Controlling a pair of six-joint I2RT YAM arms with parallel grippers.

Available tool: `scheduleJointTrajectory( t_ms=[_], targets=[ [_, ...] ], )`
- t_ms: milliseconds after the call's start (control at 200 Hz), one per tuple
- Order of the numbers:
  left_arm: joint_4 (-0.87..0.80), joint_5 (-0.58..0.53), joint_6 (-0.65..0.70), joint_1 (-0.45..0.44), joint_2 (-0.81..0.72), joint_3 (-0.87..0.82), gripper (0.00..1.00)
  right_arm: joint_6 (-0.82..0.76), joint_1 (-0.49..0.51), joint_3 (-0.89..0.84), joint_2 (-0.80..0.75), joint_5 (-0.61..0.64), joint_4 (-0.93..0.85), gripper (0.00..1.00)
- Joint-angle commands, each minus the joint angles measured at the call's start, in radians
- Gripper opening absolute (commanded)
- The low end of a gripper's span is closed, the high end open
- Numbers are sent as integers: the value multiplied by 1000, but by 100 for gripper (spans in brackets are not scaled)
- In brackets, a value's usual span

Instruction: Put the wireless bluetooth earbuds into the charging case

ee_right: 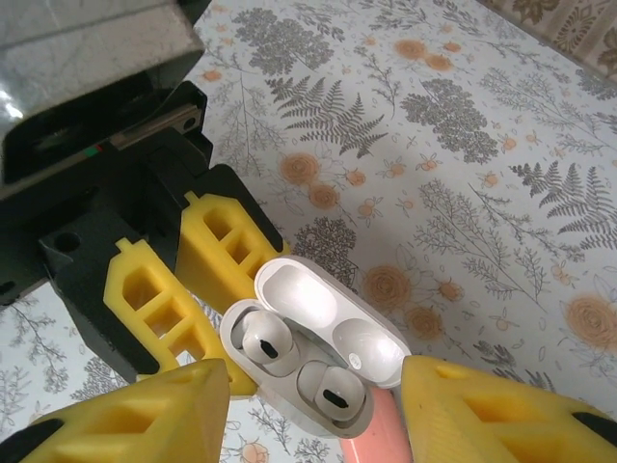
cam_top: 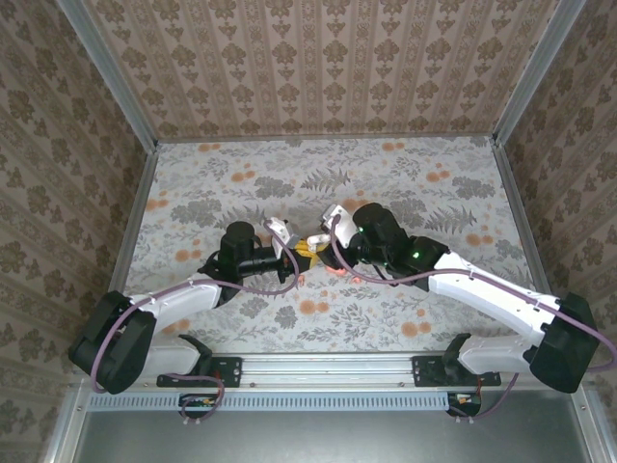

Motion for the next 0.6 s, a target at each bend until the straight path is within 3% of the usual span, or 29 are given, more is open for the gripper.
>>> scheduleJointTrajectory(
  t_ms=[0, 300, 450, 595],
  targets=[
    [56, -2, 9, -3, -18, 1, 7, 102, -43, -10, -47, -96, 22, 51],
    [101, -5, 91, -12, -35, -50, 7, 473, -186, -67, -109, -345, 37, 44],
    [98, 27, 194, -36, -53, -75, 7, 487, -186, -106, -150, -366, 8, 44],
    [109, 78, 222, -43, -68, -85, 7, 445, -191, -216, -257, -318, 118, 54]
  ],
)
